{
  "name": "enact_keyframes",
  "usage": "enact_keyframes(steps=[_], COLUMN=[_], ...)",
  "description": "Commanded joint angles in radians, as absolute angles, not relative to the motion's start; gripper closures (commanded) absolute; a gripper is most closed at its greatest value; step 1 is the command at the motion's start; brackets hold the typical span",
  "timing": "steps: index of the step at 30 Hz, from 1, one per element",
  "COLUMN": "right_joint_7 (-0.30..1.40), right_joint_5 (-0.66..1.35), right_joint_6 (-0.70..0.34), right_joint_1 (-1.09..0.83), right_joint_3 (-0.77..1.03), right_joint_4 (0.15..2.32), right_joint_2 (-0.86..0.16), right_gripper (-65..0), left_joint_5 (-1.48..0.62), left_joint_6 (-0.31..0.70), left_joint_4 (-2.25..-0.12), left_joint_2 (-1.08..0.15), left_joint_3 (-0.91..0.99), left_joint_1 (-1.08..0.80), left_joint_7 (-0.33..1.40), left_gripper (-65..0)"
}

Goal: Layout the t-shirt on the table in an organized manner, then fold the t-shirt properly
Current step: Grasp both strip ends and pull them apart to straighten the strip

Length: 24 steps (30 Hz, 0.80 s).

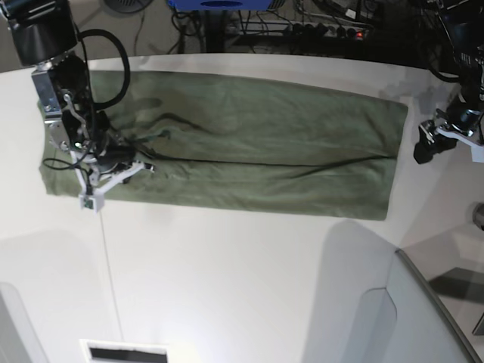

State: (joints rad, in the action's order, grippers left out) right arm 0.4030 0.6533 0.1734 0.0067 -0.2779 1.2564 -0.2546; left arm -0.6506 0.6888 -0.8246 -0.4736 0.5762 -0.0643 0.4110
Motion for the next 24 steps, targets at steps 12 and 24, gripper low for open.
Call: enact_keyframes(steps=[12,24], right_joint_7=[0.384,0.384], right_joint_5=[0.654,0.654], right_joint_6=[0.166,0.166], right_joint_1=[0.024,0.024], right_joint_3=[-0.271,-0.271], right_joint_4=[1.273,1.273], right_joint_2=[-0.260,-0.271], right_gripper=[-1.5,-1.5], left_joint_5=[-0.659,-0.493], left_joint_6=[0.698,0.698], left_joint_4=[-0.688,-0.690], left_joint_2=[-0.449,-0.355], left_joint_3=[0.463,0.475], left_joint_1=[0.004,0.041], left_joint_7=[0.309,0.308], left_gripper=[-56.1,-56.1])
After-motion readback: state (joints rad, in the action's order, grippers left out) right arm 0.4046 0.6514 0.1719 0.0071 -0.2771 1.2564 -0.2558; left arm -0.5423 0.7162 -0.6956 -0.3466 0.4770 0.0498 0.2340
